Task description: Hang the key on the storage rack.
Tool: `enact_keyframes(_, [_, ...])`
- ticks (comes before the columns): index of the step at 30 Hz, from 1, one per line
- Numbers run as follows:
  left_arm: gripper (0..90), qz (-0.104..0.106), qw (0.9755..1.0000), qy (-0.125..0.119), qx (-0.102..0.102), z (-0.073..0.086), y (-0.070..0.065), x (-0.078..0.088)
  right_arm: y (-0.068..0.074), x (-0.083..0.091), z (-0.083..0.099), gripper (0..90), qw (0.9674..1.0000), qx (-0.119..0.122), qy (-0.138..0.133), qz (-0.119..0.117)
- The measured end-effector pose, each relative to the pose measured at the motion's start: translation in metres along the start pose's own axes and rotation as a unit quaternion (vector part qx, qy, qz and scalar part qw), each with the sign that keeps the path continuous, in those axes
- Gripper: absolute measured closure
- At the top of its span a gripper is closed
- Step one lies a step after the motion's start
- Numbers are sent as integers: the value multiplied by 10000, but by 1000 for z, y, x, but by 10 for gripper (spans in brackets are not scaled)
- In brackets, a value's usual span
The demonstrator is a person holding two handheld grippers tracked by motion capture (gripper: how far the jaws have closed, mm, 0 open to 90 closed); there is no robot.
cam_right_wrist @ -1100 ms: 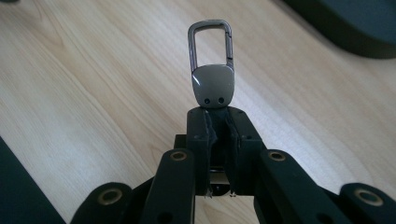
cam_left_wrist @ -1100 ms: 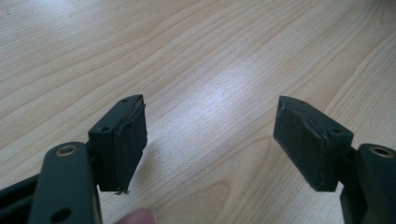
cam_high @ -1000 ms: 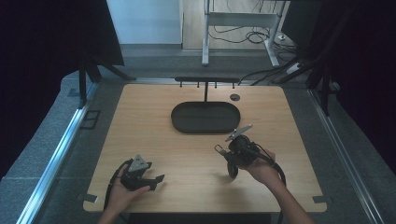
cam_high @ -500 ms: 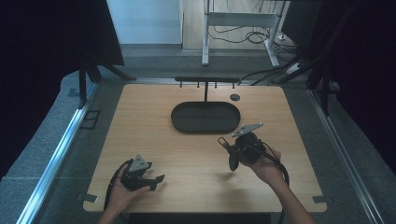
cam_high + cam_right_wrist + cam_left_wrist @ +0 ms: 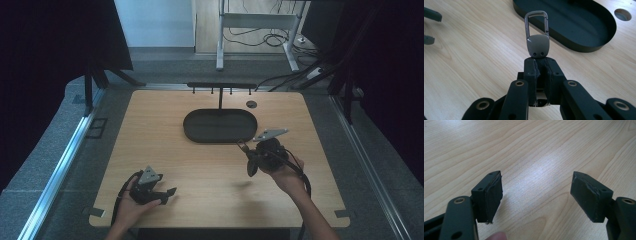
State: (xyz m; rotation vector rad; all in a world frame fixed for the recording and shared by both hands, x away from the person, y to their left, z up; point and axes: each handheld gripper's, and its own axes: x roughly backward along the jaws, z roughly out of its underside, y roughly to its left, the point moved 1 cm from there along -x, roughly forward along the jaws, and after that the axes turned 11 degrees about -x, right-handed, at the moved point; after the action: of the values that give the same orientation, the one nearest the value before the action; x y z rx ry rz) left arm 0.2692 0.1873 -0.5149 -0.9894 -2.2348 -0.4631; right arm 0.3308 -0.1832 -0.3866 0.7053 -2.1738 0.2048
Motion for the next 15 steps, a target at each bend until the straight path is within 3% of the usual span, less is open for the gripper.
enact_keyframes(15, [262, 2, 10000, 0, 4, 0, 0, 0, -11, 4, -11, 811, 9997, -150, -193, 55])
